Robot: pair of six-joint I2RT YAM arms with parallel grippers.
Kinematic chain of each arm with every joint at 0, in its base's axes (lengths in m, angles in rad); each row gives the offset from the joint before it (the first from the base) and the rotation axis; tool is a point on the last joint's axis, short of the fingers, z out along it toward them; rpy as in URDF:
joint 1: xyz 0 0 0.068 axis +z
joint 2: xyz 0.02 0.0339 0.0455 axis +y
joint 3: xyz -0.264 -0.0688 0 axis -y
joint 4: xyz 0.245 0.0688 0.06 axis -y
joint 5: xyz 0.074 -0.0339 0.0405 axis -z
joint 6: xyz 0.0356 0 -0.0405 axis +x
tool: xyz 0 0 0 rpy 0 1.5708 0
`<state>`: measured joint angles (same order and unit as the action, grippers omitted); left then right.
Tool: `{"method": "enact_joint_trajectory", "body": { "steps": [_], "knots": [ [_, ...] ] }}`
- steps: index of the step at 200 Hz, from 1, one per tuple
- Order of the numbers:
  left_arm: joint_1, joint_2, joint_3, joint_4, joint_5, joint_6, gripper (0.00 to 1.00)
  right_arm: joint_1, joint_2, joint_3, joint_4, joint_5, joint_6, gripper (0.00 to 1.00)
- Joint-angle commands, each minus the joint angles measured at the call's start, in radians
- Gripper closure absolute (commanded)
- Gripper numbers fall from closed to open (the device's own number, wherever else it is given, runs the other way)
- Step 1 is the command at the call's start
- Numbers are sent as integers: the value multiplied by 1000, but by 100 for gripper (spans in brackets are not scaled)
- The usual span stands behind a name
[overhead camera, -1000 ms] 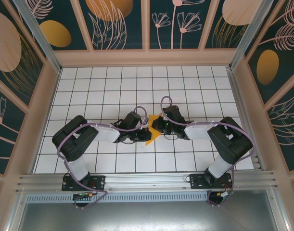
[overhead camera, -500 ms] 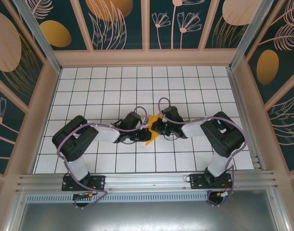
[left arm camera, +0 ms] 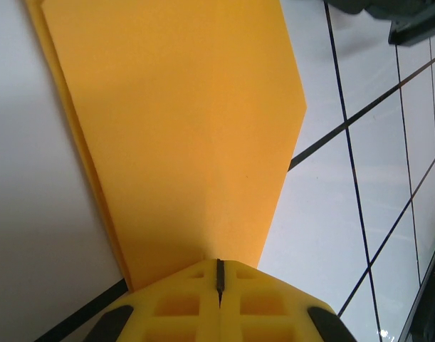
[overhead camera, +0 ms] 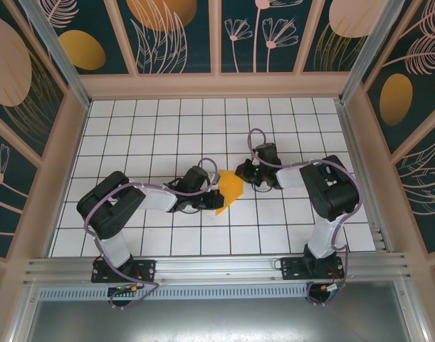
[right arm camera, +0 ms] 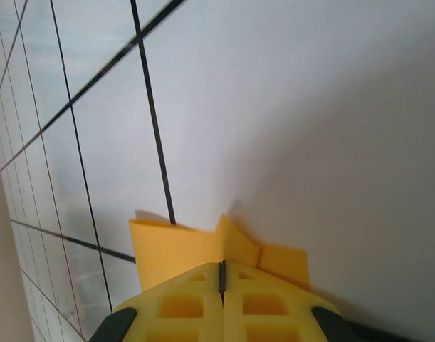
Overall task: Fold a paper plane with a square sheet of paper (pick it up from the middle)
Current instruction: Fourth fold the wing at the center of the table.
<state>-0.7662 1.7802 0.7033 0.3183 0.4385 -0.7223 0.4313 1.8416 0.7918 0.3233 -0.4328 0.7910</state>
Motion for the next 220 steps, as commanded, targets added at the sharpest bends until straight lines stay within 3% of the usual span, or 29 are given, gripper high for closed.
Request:
{"method": "enact_joint_trajectory", "body": {
  "steps": [1, 70, 98, 126, 151, 220],
  "knots": [
    [-2, 32, -61, -194, -66, 27, 100, -54, 51, 41, -55, 116, -59, 97],
    [-2, 24, -68, -194, -63, 33, 100, -94, 33, 152, -187, 117, -146, 96],
    [-1, 21, -65, -196, -63, 36, 100, -85, -66, 147, -219, 89, -162, 95],
    [-2, 25, -64, -186, -60, 38, 100, -30, -172, 67, -149, 17, -117, 96],
    [-2, 31, -61, -185, -57, 39, 100, 64, -207, -19, -71, 30, -49, 97],
    [-1, 40, -54, -185, -58, 38, 100, 178, -100, -119, 89, -9, 46, 99]
  ]
}}
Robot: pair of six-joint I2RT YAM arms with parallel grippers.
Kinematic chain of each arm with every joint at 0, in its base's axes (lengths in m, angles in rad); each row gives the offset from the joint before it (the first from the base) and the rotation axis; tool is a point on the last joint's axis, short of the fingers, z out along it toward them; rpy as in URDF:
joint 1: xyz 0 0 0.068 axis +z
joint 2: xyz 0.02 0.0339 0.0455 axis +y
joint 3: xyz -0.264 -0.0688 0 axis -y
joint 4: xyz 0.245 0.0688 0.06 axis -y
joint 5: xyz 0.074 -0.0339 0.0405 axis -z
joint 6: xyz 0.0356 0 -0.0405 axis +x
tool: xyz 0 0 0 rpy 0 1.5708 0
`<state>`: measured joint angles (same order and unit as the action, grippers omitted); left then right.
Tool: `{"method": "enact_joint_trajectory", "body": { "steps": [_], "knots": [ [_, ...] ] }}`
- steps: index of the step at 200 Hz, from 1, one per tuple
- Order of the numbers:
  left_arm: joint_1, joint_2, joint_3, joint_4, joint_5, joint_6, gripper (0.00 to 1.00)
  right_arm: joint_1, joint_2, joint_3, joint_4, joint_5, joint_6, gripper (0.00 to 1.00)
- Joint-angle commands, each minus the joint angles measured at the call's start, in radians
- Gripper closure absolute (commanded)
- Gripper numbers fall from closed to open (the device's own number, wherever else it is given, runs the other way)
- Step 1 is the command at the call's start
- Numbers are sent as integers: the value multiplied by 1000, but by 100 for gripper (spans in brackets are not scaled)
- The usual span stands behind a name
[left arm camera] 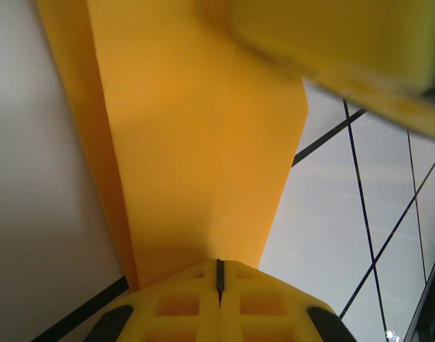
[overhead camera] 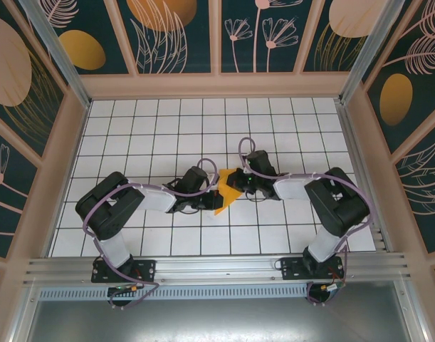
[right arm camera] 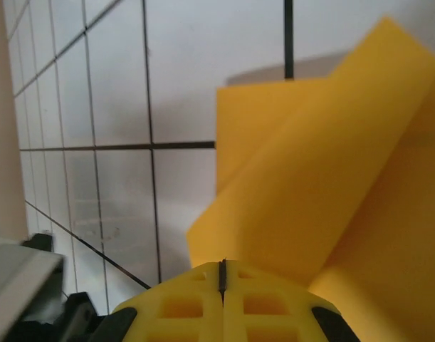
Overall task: Fold a paper plane with a square sheet of paper (pick it up from the middle)
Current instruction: Fourth fold the wing at the center of the table.
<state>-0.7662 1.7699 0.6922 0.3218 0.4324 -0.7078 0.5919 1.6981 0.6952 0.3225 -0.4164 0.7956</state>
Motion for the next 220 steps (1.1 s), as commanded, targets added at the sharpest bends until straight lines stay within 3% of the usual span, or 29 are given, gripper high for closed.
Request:
{"method": "enact_joint_trajectory", "body": {
  "steps": [1, 52, 108, 142, 188, 220],
  "knots": [
    [-1, 50, -44, -189, -53, 25, 100, 16, 45, -23, 89, -25, 42, 99],
    [-1, 39, -48, -201, -65, 31, 100, -40, 117, 44, -43, 133, -27, 98],
    [-1, 24, -59, -201, -68, 28, 100, -183, 182, 137, -55, 105, -69, 97],
    [-1, 26, -60, -199, -66, 26, 100, -213, 201, 201, -95, 81, -98, 96],
    [-2, 22, -62, -198, -64, 28, 100, -197, 65, 209, -150, 67, -108, 95],
    [-1, 18, -62, -195, -69, 28, 100, -126, -62, 138, -125, 74, -81, 94]
  ]
}}
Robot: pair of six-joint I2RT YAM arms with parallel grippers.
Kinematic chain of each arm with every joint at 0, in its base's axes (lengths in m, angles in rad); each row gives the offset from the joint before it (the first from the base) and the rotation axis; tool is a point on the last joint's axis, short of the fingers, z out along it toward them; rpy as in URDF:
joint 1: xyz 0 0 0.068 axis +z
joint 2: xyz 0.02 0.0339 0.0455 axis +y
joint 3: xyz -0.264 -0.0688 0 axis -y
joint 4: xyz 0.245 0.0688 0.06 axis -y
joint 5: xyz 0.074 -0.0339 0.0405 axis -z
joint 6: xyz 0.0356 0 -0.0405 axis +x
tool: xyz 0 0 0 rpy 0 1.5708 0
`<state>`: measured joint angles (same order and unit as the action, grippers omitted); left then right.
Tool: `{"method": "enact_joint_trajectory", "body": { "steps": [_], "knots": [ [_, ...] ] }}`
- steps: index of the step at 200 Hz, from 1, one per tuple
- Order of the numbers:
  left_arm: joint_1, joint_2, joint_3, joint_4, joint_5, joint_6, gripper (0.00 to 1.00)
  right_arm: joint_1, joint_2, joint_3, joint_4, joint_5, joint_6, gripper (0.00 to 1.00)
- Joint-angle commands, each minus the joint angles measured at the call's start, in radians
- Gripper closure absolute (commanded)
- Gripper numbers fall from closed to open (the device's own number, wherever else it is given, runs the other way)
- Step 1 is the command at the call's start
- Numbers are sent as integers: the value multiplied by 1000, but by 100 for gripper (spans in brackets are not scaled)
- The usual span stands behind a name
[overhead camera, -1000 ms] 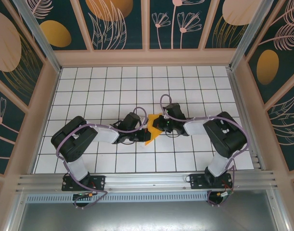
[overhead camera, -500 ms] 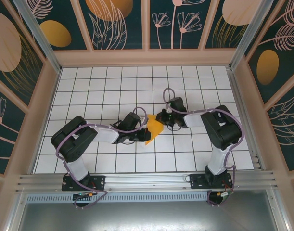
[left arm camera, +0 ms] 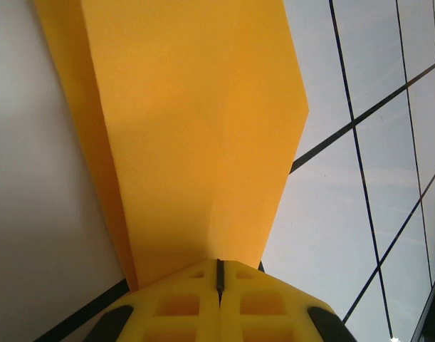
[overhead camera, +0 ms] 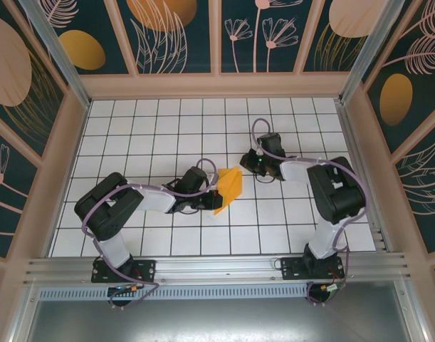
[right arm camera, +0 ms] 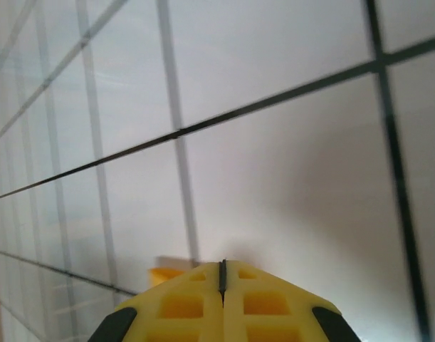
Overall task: Fold a paper plane with a square sheet of paper (pick it up from the middle)
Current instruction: Fourth fold the wing at the center of the table.
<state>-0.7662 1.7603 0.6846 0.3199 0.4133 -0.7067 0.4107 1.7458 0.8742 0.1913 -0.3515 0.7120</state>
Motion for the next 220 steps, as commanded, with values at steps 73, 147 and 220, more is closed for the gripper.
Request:
{"method": "enact_joint_trajectory", "body": {
  "steps": [73, 147, 220],
  "knots": [
    [-1, 29, -55, -176, -50, 27, 100, 253, -160, -248, 169, 29, 178, 100],
    [-1, 34, -53, -173, -47, 26, 100, 302, -78, -260, 240, -30, 206, 100],
    [-2, 29, -56, -175, -52, 26, 100, 308, -7, -246, 156, 76, 211, 100]
  ]
}}
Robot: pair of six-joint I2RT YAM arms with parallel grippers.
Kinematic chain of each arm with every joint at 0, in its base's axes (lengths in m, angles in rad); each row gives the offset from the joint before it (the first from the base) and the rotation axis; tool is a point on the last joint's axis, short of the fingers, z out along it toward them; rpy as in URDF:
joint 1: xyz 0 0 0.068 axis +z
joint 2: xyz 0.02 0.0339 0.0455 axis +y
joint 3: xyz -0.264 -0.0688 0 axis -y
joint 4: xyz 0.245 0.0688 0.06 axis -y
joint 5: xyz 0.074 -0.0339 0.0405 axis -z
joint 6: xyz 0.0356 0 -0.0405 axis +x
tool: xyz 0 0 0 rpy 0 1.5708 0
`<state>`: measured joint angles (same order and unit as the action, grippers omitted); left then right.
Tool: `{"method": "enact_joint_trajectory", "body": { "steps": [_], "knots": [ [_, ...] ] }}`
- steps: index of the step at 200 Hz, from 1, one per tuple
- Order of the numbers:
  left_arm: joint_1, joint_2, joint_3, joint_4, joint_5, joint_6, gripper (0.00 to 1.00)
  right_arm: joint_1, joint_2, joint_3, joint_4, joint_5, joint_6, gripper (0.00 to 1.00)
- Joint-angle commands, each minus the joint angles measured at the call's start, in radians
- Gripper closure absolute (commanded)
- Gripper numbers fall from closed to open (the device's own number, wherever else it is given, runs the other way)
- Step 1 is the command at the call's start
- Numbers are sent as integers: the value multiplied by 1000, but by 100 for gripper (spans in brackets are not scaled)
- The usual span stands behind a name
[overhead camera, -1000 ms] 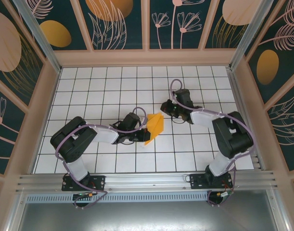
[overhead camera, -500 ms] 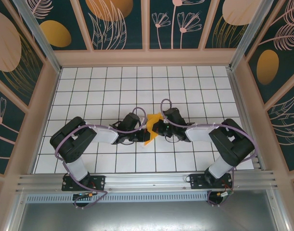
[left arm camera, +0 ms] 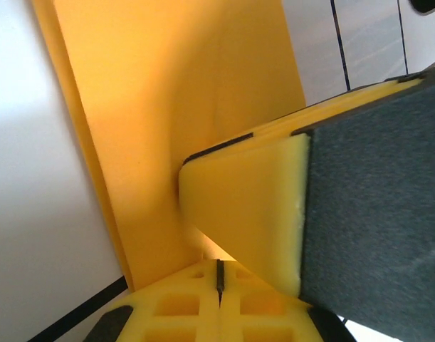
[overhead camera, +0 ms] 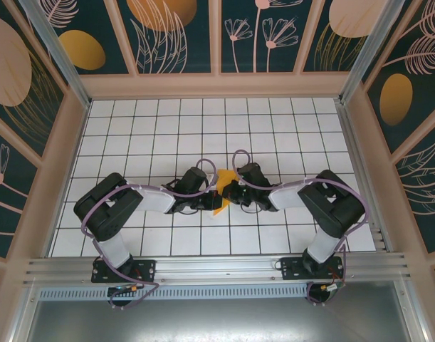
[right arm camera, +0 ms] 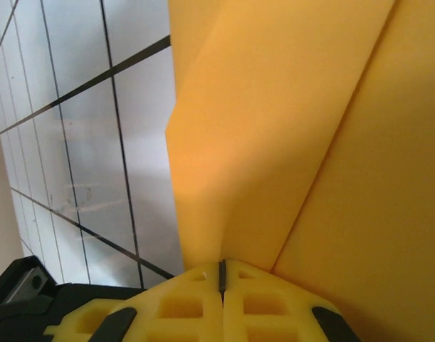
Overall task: Fold a paper plane with a square sheet of paper (pick it up from the middle)
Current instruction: Fourth fold the wing at the center of the table.
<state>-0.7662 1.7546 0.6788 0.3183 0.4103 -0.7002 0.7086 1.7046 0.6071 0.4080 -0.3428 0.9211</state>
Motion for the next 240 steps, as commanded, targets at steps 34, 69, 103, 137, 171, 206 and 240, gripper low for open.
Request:
{"method": "enact_joint_trajectory", "body": {
  "steps": [34, 69, 103, 137, 171, 206, 240],
  "knots": [
    [-1, 31, -55, -176, -48, 20, 100, -11, 40, 71, -97, 131, -20, 100],
    [-2, 28, -62, -173, -48, 19, 100, -79, 94, 120, -84, 125, -49, 100],
    [-2, 20, -67, -171, -51, 17, 100, -154, 146, 135, -38, 85, -68, 100],
    [-2, 17, -67, -174, -52, 18, 100, -215, 158, 166, -48, 77, -94, 100],
    [-2, 21, -66, -173, -50, 19, 100, -238, 155, 199, -79, 85, -124, 99],
    [-2, 16, -67, -174, -50, 20, 100, -252, 136, 236, -118, 61, -157, 98],
    [-2, 17, -65, -173, -48, 20, 100, -240, 35, 250, -167, 34, -187, 97]
  ]
}}
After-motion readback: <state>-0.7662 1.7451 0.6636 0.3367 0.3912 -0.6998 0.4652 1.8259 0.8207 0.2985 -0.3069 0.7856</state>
